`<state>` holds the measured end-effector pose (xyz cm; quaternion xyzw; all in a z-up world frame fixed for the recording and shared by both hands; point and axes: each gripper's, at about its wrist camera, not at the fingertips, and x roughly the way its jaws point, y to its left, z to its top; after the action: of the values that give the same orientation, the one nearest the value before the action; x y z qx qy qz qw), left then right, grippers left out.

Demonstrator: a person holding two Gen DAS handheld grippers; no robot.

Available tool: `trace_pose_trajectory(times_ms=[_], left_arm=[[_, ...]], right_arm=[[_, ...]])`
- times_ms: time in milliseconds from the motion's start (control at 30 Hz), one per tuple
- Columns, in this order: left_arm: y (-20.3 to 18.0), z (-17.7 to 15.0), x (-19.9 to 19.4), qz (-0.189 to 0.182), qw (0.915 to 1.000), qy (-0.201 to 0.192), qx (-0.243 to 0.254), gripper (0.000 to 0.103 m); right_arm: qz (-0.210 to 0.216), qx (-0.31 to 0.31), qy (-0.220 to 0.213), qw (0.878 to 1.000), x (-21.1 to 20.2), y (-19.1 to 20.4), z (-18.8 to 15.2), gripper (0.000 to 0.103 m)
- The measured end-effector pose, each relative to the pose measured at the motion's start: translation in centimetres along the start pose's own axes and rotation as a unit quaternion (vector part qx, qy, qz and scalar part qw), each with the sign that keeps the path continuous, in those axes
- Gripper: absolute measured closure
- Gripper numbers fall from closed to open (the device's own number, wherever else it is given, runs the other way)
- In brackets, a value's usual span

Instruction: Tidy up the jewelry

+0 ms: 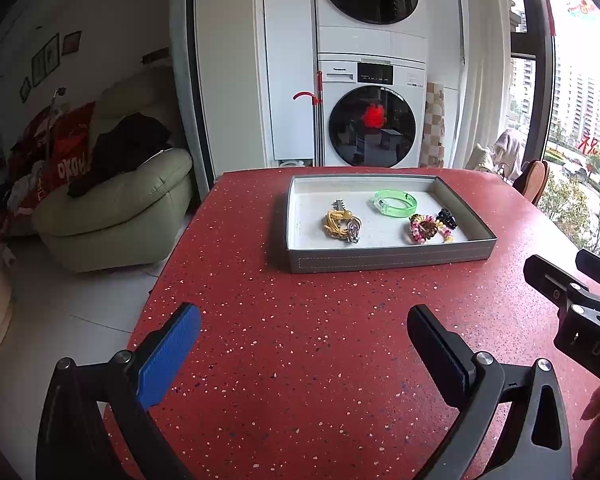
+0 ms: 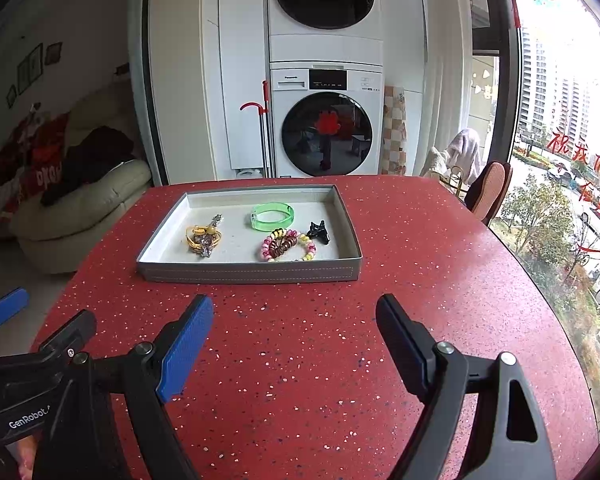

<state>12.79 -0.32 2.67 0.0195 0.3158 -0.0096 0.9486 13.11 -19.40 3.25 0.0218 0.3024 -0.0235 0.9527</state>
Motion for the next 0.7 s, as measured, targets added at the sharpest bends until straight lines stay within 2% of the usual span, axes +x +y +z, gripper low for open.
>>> trace_pose_trajectory(times_ms=[700], left_arm=[[-0.04,0.13,0.12,0.001,1.0000,0.002,-0.001,0.000]], right_arm=[[0.001,0.000,0.000,1.000,-0.07,-0.02,-0.05,0.017]])
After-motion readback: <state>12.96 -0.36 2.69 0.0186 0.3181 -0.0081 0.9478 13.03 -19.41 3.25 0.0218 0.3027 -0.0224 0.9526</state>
